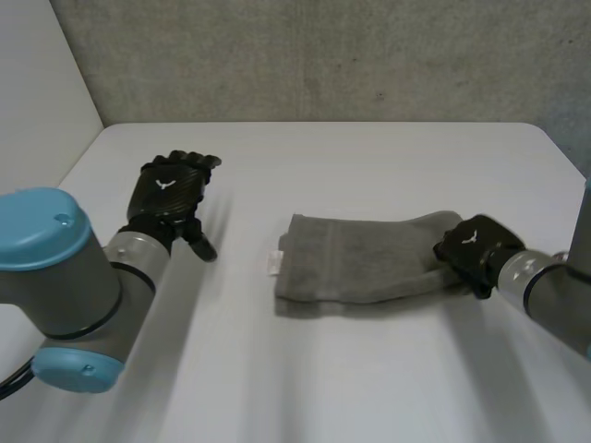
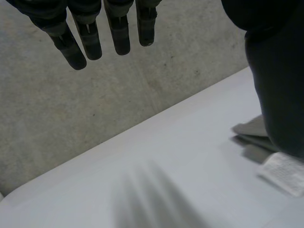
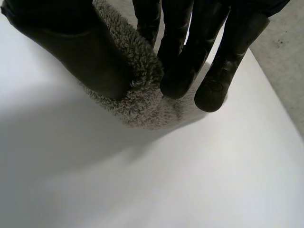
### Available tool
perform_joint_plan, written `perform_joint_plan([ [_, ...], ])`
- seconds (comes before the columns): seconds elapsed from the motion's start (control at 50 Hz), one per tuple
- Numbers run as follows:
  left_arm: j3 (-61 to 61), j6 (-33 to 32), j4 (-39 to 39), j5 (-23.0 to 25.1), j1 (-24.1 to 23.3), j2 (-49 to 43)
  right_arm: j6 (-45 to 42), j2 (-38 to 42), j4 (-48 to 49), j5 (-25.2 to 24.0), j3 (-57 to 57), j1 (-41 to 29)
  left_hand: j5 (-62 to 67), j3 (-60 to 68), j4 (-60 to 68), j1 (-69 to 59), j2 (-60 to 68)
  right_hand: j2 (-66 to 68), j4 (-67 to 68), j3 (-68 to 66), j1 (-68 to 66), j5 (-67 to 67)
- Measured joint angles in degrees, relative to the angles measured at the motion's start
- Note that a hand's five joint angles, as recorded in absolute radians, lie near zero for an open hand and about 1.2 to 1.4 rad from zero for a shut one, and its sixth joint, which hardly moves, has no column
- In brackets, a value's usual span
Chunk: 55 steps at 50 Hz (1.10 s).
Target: Fold the towel.
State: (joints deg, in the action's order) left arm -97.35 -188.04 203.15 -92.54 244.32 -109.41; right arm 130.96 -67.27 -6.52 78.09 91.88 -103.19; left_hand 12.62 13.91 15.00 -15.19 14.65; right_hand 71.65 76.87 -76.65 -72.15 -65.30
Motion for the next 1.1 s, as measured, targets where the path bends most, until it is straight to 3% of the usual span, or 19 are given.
perform_joint_plan([
  [0.12, -2.02, 0.12, 0.15, 2.02, 2.43, 1.90, -7.52, 1.43, -2.04, 2.14, -8.07, -2.43, 0.00, 0.00, 0.00, 0.00, 0.00, 0.00, 0.00, 0.00, -0.82, 0.00],
  [0.24, -1.27, 0.29, 0.38, 2.32, 2.66, 2.01, -5.33, 5.51, 3.10, 2.88, -15.25, -13.61, -0.03, 0.00, 0.00, 0.01, 0.00, 0.00, 0.00, -0.02, -0.83, -0.45],
  [0.42, 1.84, 1.28, 1.46, 2.20, 1.56, 1.73, -3.41, 14.29, 12.24, 2.88, -17.14, -29.15, -0.04, -0.01, 0.00, 0.01, 0.00, 0.82, -0.06, -0.15, -1.34, -0.40],
  [0.48, 2.99, 2.21, 1.62, 2.15, 0.93, 1.60, -3.17, 16.60, 13.04, 3.40, -17.02, -30.94, -0.04, -0.01, 0.00, 0.01, 0.00, -1.91, -6.00, 5.59, 2.47, 4.17],
  [0.52, 3.97, 3.08, 1.68, 2.08, 0.29, 1.43, -2.55, 17.43, 13.33, 3.84, -16.80, -31.37, -0.04, -0.01, 0.00, 0.01, 0.00, -14.27, -18.84, 18.58, 14.87, 17.49],
  [0.56, 4.49, 3.59, 1.69, 2.00, -0.04, 1.29, -1.71, 17.21, 13.40, 4.00, -16.54, -31.28, -0.05, -0.02, 0.00, 0.01, 0.00, -20.33, -24.20, 24.38, 20.84, 22.92],
  [0.58, 5.19, 4.27, 1.74, 1.87, -0.40, 1.10, 0.16, 16.07, 13.50, 4.16, -16.14, -30.83, -0.10, -0.06, 0.00, 0.02, 0.00, -34.08, -37.81, 37.24, 34.67, 36.71],
  [0.6, 5.59, 4.67, 1.77, 1.79, -0.58, 0.99, 1.22, 15.36, 13.50, 4.20, -15.87, -30.54, -0.17, -0.07, 0.00, 0.05, 0.00, -39.86, -44.54, 43.20, 40.22, 43.45],
  [0.68, 6.99, 6.62, 2.26, 1.16, -1.18, 0.44, 8.86, 10.42, 13.36, 4.19, -14.10, -27.76, -0.26, -0.07, 0.00, 0.10, 0.00, -55.02, -60.14, 59.51, 55.12, 60.45],
  [0.8, 9.66, 11.40, 3.88, -0.21, -2.52, -1.65, 26.35, 1.45, 12.58, 3.94, -10.10, -20.14, -0.27, -0.11, 0.00, 0.11, 0.00, -57.63, -62.22, 62.66, 58.77, 61.82],
  [0.88, 12.08, 13.25, 4.16, -0.50, -4.65, -4.83, 33.62, -1.22, 11.36, 3.88, -8.00, -14.41, -0.27, -0.11, 0.00, 0.11, 0.00, -57.63, -62.22, 62.66, 58.79, 61.82],
  [0.96, 14.93, 13.68, 3.92, -0.42, -7.87, -9.10, 36.73, -1.71, 9.89, 3.85, -6.96, -9.63, -0.27, -0.11, 0.00, 0.11, 0.00, -57.63, -62.22, 62.66, 58.80, 61.82],
  [1.1, 19.64, 12.85, 1.69, 0.12, -12.74, -17.74, 39.37, 2.20, 8.56, 3.06, -7.46, -7.11, -0.27, -0.11, 0.00, 0.11, 0.00, -57.63, -62.22, 62.66, 59.00, 61.82],
])
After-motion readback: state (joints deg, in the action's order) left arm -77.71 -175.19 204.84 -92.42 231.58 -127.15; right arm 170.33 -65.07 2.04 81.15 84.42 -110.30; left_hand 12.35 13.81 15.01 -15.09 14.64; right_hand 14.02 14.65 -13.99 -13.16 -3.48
